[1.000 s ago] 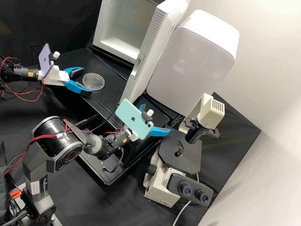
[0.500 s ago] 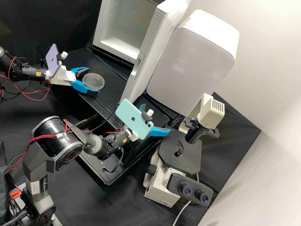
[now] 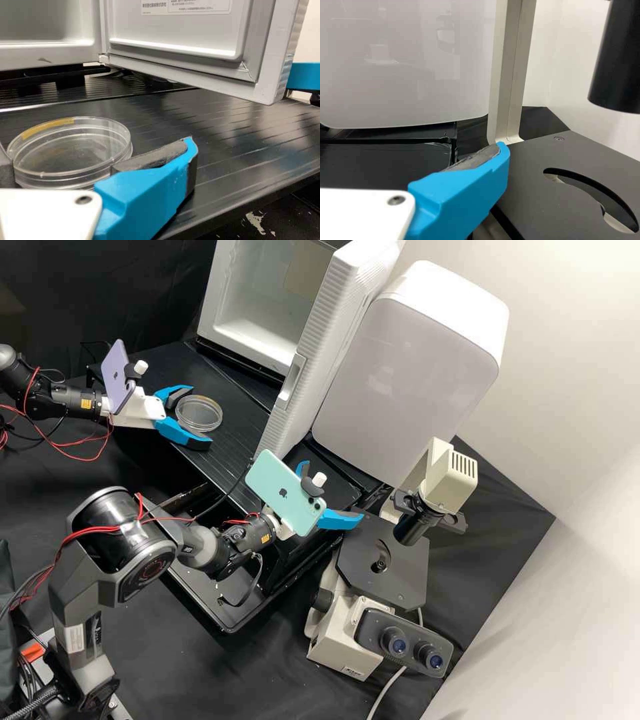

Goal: Place the petri dish in the incubator

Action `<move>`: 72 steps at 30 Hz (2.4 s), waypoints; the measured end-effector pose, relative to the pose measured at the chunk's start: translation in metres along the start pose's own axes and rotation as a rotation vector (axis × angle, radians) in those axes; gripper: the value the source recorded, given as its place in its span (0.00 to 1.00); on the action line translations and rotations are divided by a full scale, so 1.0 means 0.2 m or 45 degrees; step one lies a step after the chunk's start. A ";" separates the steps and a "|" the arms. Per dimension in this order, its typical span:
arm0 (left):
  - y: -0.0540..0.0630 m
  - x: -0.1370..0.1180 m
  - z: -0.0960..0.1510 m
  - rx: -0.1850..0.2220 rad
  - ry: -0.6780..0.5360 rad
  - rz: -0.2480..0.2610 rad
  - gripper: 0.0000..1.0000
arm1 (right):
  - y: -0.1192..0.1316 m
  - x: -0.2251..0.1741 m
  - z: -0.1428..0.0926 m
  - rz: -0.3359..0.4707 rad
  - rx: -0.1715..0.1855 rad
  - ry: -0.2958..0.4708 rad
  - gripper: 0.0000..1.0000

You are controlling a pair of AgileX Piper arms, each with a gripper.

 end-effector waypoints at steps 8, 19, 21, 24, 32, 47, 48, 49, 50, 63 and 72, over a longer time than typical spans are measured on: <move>0.00 0.00 -0.01 -0.008 -0.013 0.001 0.00 | 0.00 0.00 0.00 0.000 0.000 0.000 1.00; -0.01 0.00 -0.02 -0.001 -0.009 0.027 0.00 | 0.00 0.00 0.00 0.000 0.000 0.000 1.00; -0.01 -0.01 -0.02 0.009 -0.001 0.029 0.00 | 0.00 0.00 0.00 0.000 0.000 0.000 1.00; -0.01 -0.01 -0.03 0.006 0.007 0.036 0.00 | 0.00 0.00 0.00 0.000 0.000 0.000 1.00; -0.01 -0.01 -0.02 0.004 0.006 0.039 0.00 | 0.00 0.00 0.00 0.000 0.000 0.000 1.00; -0.02 -0.01 -0.03 0.011 0.021 0.053 0.00 | 0.00 0.00 0.00 0.000 0.000 0.000 1.00; -0.01 -0.01 -0.03 0.011 0.021 0.054 0.00 | 0.00 0.00 0.00 0.000 0.000 0.000 1.00; -0.02 -0.01 -0.03 0.011 0.022 0.055 0.00 | 0.00 0.00 0.00 0.000 0.000 0.000 1.00; -0.02 -0.01 -0.03 0.011 0.022 0.055 0.00 | 0.00 0.00 0.00 0.000 0.000 0.000 1.00; -0.02 -0.01 -0.03 0.012 0.023 0.055 0.00 | 0.00 0.00 0.00 0.000 0.000 0.000 1.00; -0.02 -0.01 -0.03 0.012 0.023 0.055 0.00 | 0.00 0.00 0.00 0.000 0.000 0.000 1.00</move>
